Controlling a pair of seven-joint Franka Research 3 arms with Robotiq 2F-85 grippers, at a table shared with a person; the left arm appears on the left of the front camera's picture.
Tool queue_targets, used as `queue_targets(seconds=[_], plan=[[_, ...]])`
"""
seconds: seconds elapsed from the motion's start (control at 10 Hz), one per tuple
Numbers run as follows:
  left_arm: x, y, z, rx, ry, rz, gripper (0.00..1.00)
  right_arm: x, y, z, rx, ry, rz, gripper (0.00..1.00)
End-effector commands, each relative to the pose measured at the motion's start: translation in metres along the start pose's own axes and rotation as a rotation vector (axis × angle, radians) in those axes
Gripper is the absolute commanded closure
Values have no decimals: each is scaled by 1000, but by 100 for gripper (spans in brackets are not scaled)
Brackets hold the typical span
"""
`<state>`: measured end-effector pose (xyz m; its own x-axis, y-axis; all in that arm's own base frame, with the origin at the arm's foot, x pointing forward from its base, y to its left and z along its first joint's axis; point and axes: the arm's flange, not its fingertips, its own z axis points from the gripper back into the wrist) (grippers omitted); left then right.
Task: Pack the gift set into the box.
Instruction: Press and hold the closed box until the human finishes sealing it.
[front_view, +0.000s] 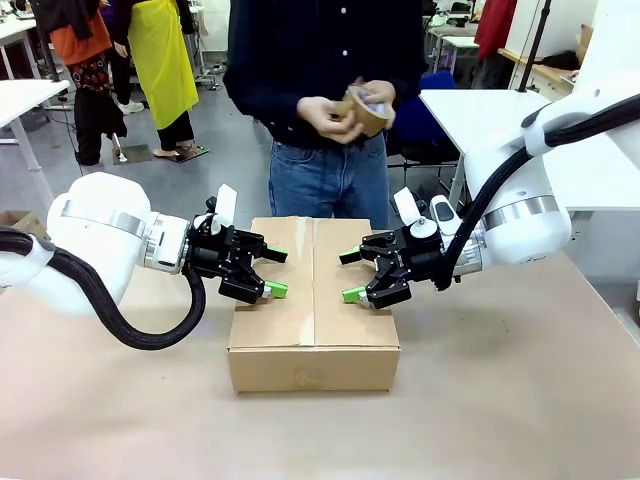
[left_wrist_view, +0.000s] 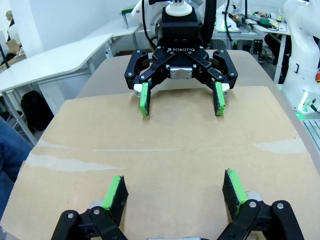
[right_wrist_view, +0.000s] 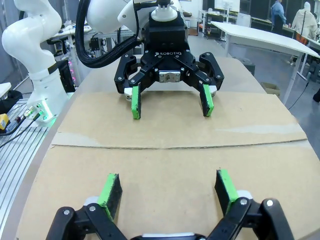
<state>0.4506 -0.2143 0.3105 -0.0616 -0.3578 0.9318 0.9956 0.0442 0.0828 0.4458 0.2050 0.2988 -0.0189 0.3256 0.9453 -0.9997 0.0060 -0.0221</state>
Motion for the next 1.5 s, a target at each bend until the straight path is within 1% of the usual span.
queue_targets(seconds=[0.0, 1.4], plan=[[-2, -2, -1, -6, -3, 0, 0, -1, 1, -1, -8, -2, 13, 0], [-2, -2, -1, -6, -3, 0, 0, -1, 1, -1, -8, -2, 13, 0]])
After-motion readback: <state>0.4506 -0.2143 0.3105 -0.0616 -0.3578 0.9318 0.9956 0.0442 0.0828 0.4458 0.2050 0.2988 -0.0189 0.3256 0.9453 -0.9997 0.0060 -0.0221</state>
